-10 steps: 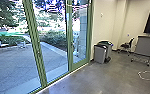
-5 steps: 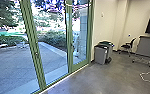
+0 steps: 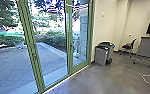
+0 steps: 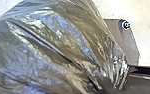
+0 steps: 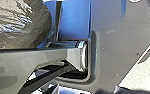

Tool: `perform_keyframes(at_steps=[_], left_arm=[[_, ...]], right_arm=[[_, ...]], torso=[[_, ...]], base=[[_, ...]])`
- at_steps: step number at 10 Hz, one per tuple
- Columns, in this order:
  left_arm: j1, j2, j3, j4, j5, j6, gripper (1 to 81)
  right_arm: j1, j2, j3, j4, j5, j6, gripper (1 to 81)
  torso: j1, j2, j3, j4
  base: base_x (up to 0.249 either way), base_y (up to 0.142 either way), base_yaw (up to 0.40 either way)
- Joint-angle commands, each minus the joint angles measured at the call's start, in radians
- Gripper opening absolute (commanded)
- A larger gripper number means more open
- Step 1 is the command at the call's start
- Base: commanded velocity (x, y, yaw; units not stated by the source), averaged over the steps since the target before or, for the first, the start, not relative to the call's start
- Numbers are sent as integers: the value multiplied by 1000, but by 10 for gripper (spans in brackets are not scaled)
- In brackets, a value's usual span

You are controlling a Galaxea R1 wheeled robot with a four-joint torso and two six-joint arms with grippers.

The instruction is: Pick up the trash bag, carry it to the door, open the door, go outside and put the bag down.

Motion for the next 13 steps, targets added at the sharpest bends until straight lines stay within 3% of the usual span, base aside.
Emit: perform_keyframes(at_steps=[1,8,13], left_arm=[[-61,1,5,1,48,7,10],[-61,5,3,2,48,13,10],[-61,6,5,2,49,13,10]], right_arm=[[52,17,10,-4,-63,-6,811],[54,20,10,-4,-63,-7,811],[54,21,10,-6,-63,-6,811]], torso=[[0,0,0,0],[0,0,0,0],[0,0,0,0]], base=[[157,0,0],[184,0,0],[190,-68,0]])
